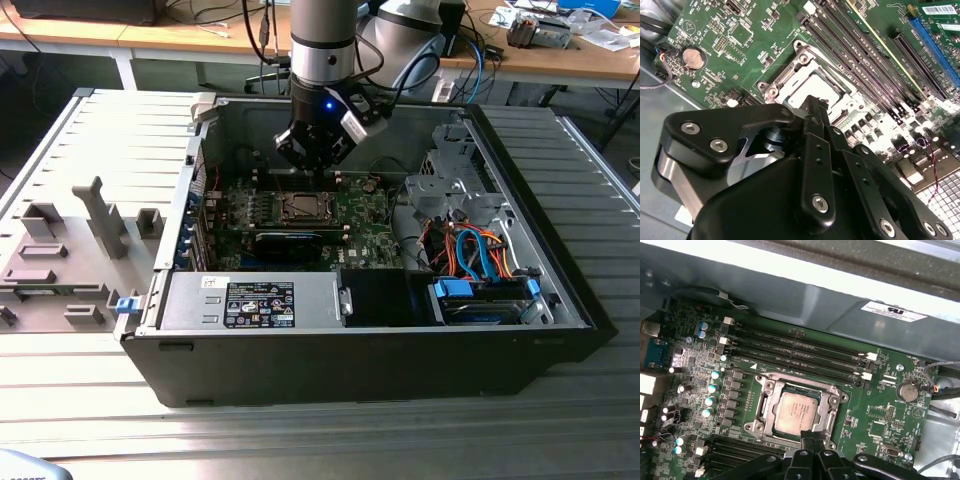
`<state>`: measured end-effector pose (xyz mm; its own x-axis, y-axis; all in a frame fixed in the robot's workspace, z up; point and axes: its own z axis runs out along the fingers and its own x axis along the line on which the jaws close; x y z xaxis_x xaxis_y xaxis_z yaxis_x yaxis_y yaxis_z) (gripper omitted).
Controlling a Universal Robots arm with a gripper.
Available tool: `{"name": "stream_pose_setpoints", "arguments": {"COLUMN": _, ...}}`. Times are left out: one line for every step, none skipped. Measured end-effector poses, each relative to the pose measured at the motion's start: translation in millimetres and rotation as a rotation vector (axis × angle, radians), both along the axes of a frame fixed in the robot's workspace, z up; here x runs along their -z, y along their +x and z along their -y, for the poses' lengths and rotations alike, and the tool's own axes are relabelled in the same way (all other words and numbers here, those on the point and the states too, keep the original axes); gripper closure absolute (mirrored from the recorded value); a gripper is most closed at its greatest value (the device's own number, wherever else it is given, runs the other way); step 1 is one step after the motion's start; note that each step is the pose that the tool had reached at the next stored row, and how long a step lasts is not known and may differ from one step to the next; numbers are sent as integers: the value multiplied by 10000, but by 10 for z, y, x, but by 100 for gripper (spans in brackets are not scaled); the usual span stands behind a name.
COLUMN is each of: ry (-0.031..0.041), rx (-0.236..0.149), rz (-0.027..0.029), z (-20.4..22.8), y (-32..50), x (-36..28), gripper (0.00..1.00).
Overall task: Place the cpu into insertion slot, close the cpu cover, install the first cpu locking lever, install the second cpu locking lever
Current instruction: 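Install the first cpu locking lever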
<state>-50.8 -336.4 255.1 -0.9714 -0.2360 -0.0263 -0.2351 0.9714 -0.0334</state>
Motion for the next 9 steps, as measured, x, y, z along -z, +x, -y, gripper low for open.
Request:
{"name": "stream_pose_setpoints", "arguments": {"ry": 0, "rx": 23, "rz": 0, "z": 0, "y": 0, "x": 0, "gripper": 89}}
{"name": "stream_pose_setpoints", "arguments": {"ry": 0, "rx": 44, "rz": 0, "z": 0, "y": 0, "x": 0, "gripper": 89}}
{"name": "stream_pose_setpoints", "arguments": {"ry": 0, "rx": 69, "rz": 0, "z": 0, "y": 0, "x": 0, "gripper": 89}}
{"name": "stream_pose_setpoints", "arguments": {"ry": 0, "rx": 89, "rz": 0, "z": 0, "y": 0, "x": 0, "gripper": 89}}
{"name": "stream_pose_setpoints", "arguments": {"ry": 0, "rx": 116, "rz": 0, "z": 0, "y": 0, "x": 0, "gripper": 89}}
{"name": "stream_pose_setpoints", "arguments": {"ry": 0, "rx": 134, "rz": 0, "z": 0, "y": 0, "x": 0, "gripper": 89}}
{"name": "stream_pose_setpoints", "arguments": {"ry": 0, "rx": 152, "rz": 0, "z": 0, "y": 0, "x": 0, "gripper": 89}}
{"name": "stream_pose_setpoints", "arguments": {"ry": 0, "rx": 175, "rz": 0, "z": 0, "y": 0, "x": 0, "gripper": 89}}
{"name": "stream_pose_setpoints", "arguments": {"ry": 0, "rx": 210, "rz": -1, "z": 0, "y": 0, "x": 0, "gripper": 89}}
